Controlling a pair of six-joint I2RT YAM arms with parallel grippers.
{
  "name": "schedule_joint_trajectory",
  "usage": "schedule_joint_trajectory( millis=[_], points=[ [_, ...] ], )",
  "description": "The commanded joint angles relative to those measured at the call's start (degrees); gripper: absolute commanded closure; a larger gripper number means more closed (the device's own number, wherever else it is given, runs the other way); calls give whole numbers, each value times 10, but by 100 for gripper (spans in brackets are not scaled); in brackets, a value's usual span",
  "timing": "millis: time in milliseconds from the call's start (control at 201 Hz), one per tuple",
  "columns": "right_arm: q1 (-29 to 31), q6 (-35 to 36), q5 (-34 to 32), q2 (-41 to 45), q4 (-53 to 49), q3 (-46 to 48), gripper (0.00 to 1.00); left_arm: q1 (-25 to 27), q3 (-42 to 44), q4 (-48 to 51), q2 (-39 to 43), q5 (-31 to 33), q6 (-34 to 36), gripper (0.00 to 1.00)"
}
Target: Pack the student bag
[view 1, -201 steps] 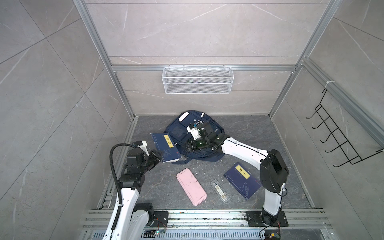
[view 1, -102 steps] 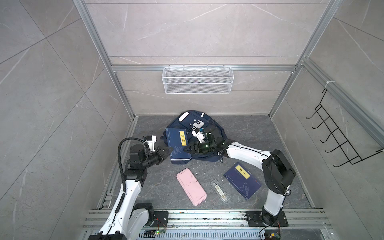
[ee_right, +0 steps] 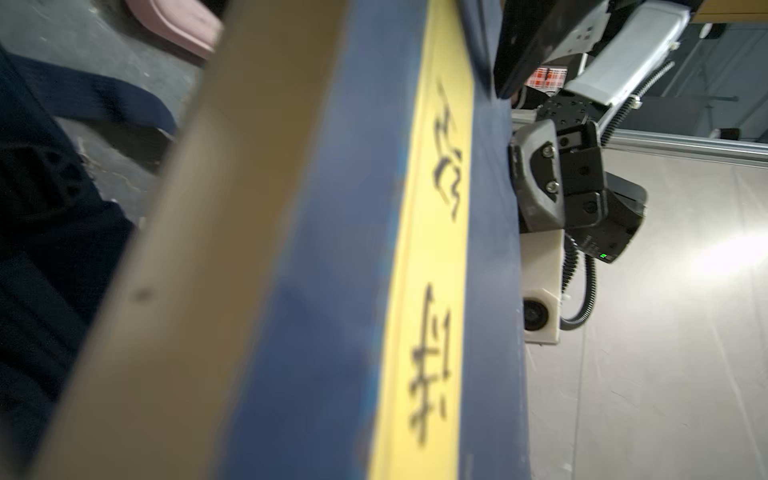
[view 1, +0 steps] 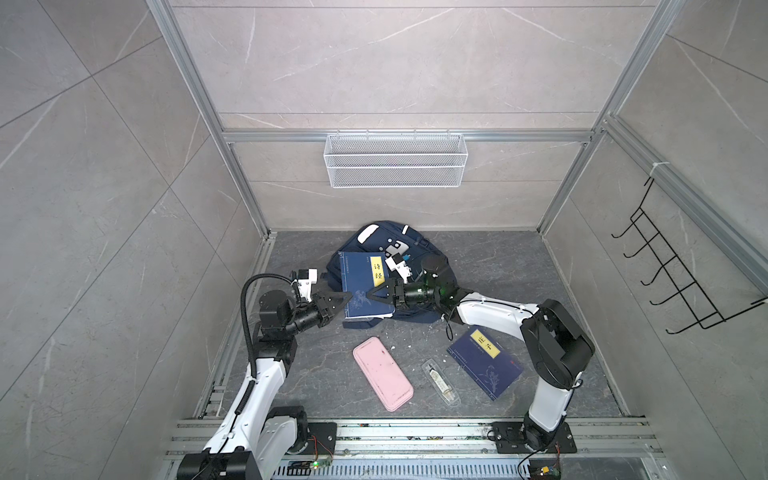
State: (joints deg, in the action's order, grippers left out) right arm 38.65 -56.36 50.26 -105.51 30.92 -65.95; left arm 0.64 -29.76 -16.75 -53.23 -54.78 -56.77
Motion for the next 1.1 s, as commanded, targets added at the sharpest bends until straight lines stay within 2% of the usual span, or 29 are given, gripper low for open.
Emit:
schedule_joint_trajectory(
  millis=[0,119,219,254,333,398,577,707,806,1005,1100],
  points=[
    [-9,-33,31,5,64,11,35,1,-7,1,7,-21,21,100],
    [-27,-35,35,16,63,25,47,1,-12,32,3,-11,41,100],
    [-37,-35,39,23,65,32,49,1,-16,41,-2,-9,48,100],
    [-40,-35,41,25,65,32,47,1,-18,42,-2,-9,47,100],
    [-41,-29,42,24,59,33,34,1,-23,38,-3,-11,45,100],
    [-44,-24,43,20,57,33,30,1,-27,40,-4,-13,45,100],
    [-45,-45,63,-8,103,21,29,2,-26,31,-10,-20,38,100],
    [-45,-99,76,-27,154,10,29,3,-21,10,-18,-27,25,100],
    [-45,-121,82,-37,180,2,31,3,-21,6,-19,-27,21,100],
    [-46,-138,92,-31,201,2,46,3,-31,63,-13,-9,54,100],
    [-46,-124,89,-21,179,7,45,4,-32,66,-11,-8,58,100]
  ],
)
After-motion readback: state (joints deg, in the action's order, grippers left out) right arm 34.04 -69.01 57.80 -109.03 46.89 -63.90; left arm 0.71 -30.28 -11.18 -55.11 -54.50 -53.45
